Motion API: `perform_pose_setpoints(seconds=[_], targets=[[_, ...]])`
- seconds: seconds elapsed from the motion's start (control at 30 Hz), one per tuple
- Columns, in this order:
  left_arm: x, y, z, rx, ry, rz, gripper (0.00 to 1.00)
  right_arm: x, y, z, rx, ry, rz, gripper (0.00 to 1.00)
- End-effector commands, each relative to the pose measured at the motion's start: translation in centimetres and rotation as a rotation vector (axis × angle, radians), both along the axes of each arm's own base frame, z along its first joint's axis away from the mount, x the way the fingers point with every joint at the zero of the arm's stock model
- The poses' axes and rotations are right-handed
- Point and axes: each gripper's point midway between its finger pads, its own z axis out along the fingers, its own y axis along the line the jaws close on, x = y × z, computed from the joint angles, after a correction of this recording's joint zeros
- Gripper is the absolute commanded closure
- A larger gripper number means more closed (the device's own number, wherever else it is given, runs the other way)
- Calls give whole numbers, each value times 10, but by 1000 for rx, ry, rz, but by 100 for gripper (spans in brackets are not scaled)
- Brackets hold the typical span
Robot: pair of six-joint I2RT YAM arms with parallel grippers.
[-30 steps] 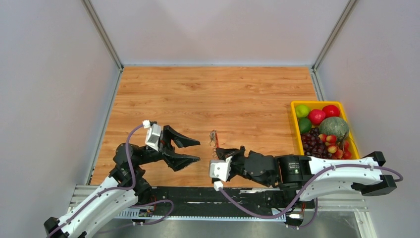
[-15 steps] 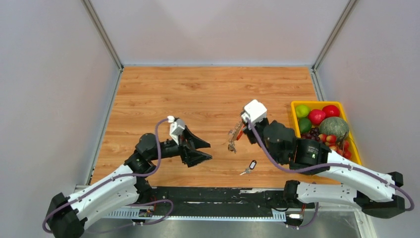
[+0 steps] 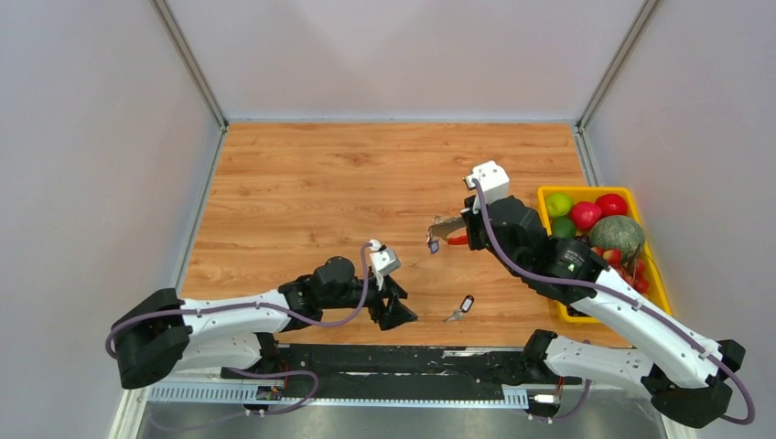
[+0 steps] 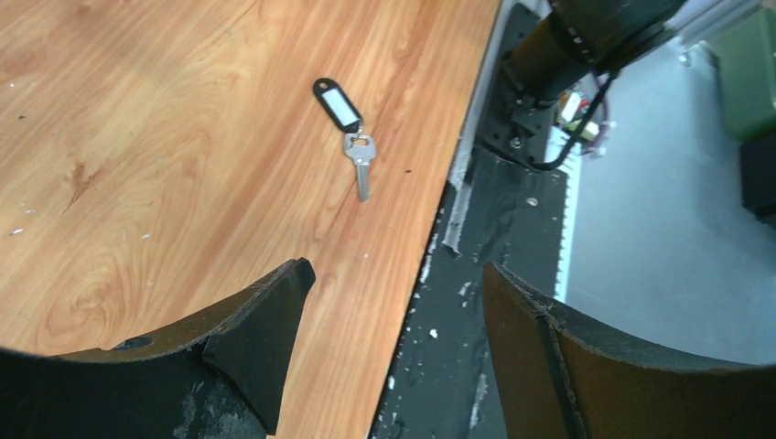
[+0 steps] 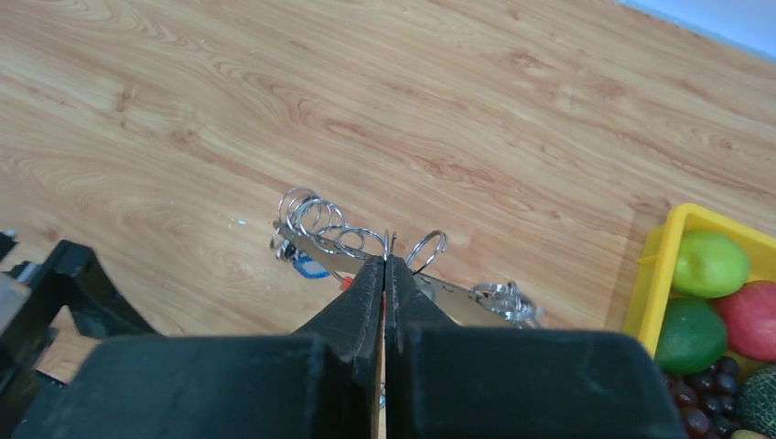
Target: Put the keys on the keyring
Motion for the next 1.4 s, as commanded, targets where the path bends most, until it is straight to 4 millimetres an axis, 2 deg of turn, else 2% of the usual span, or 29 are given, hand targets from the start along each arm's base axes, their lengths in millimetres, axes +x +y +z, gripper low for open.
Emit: perform_pose_setpoints(seconds=[0.0,0.03,0.1,0.13,0.17,0.33,0.57,0.73,0.9,1.0,1.37], targets=[[22,-25,17,-35,-124,43,21,0,9,11,106,-4,16,100],[25,-28,17,-33,-144,55,21,0,9,11,110,-2,18,100],[28,-37,5,7,-168,58,20,1,8,9,120,2,16,100],[30,-42,8,6,-186,62,20,2,9,7,124,7,20,100],[32,-47,0,33,-207,65,20,3,9,6,126,11,20,100],[36,-71,-6,26,-258,40,19,6,6,4,135,12,18,100],[39,-104,-26,54,-273,3,24,6,3,7,149,2,27,100],[39,-118,-35,74,-290,-1,26,5,1,2,147,9,37,100],[34,-132,-45,84,-281,-33,33,4,1,-4,149,20,48,100],[31,-136,-52,94,-272,-51,36,4,0,-7,148,24,49,100],[25,-144,-60,100,-253,-82,41,6,-4,-8,149,21,46,100]])
